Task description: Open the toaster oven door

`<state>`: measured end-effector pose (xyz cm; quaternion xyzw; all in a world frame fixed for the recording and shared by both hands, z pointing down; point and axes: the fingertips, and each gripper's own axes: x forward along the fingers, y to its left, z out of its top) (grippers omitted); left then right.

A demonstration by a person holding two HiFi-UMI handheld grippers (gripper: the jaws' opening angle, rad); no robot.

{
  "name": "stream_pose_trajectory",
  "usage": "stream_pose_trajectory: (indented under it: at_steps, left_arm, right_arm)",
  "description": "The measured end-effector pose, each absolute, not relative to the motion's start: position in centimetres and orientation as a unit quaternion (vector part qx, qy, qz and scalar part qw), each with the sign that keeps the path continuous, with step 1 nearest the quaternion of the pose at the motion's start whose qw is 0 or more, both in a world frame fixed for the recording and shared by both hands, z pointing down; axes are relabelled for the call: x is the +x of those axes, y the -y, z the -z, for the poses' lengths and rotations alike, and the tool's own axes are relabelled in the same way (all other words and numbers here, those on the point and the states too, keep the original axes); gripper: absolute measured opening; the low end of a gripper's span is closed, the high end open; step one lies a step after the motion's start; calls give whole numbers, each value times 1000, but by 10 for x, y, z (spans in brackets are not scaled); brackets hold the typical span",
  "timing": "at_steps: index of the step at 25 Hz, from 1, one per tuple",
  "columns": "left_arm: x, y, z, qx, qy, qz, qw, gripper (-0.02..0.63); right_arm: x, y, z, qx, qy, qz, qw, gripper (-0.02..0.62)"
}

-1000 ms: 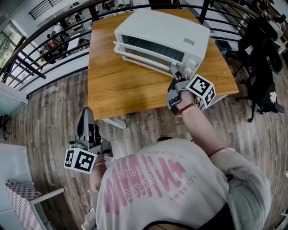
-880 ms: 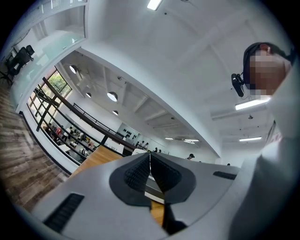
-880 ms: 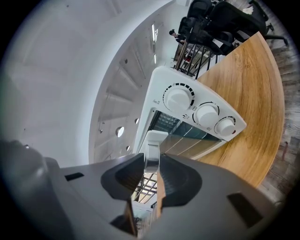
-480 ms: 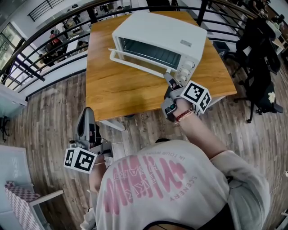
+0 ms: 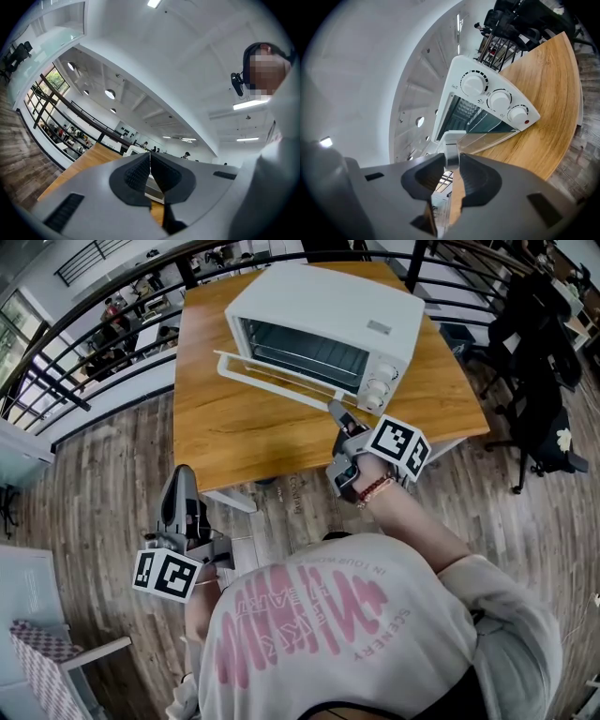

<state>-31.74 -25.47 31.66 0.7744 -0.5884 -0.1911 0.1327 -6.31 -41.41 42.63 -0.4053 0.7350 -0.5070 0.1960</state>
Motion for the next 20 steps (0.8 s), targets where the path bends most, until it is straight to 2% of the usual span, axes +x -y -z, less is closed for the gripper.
stream_pose_trajectory:
  at_steps: [20]
  left_arm:
    - [-291,205,-327,731,640,194,136,21]
  right_arm:
    - [-80,391,-447,-350,-787,496,109,106]
